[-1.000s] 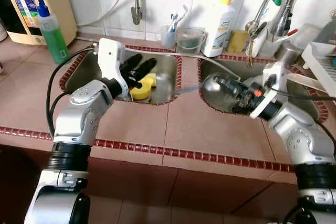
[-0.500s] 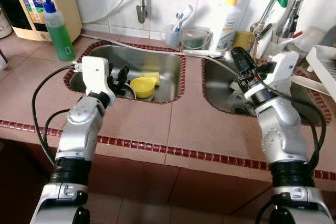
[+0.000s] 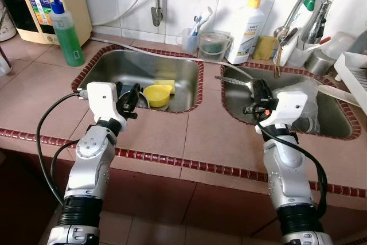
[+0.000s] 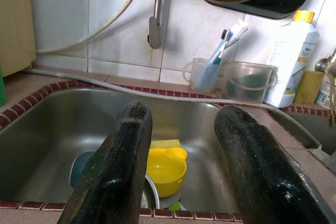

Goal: Kitchen organization

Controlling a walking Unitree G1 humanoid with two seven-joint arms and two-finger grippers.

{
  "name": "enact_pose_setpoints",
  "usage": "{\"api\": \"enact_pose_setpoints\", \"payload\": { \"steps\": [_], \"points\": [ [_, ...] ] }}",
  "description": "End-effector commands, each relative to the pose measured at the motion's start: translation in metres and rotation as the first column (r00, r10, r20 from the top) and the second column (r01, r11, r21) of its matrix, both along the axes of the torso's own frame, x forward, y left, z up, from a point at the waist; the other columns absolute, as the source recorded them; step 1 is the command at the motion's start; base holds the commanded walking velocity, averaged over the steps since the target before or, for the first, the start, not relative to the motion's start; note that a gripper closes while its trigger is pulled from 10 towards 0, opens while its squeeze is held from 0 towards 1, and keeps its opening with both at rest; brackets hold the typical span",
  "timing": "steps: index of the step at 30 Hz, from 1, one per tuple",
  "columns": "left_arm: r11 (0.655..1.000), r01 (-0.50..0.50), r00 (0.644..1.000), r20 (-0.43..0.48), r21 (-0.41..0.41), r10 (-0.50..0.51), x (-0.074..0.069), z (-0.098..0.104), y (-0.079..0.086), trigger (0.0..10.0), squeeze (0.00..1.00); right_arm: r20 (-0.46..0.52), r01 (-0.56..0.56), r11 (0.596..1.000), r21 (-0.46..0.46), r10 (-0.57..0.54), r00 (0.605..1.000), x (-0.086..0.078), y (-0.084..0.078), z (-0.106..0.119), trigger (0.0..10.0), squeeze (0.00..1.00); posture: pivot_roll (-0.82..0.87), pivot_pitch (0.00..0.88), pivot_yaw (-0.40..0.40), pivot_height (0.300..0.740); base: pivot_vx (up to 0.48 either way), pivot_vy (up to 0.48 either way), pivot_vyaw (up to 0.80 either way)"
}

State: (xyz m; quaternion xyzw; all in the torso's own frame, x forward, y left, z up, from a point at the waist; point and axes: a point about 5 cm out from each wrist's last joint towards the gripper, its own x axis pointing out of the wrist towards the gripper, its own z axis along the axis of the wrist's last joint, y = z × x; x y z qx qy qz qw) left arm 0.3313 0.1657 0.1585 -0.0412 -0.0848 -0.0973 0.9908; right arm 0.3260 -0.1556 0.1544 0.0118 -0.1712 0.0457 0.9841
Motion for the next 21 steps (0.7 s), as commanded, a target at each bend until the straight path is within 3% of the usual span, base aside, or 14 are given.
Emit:
{"api": "enact_pose_setpoints", "payload": {
  "steps": [1,10,21],
  "points": [
    [1.000,0.016,1.000,0.023,0.001,-0.016,-0.0015,0.0044,-0.0016,10.0,0.00,0.025,0.008,1.000,-0.006,-0.007,1.000,-0.0019,0.0005,0.0044,10.0,0.00,0.10,0.000,-0.080,0.740,0.000,0.000,0.00],
    [1.000,0.011,1.000,0.011,-0.020,-0.011,-0.0027,0.0033,-0.0008,10.0,0.00,0.007,-0.008,1.000,-0.025,0.009,1.000,-0.0040,0.0065,-0.0004,10.0,0.00,0.10,0.000,-0.093,0.740,0.027,0.000,0.00],
    [0.999,0.028,1.000,0.012,-0.040,-0.027,-0.0017,0.0046,-0.0053,10.0,0.00,-0.003,-0.020,0.999,-0.043,0.020,1.000,-0.0041,0.0065,-0.0016,10.0,0.00,0.10,0.000,-0.107,0.740,0.295,0.000,0.00]
  ]
}}
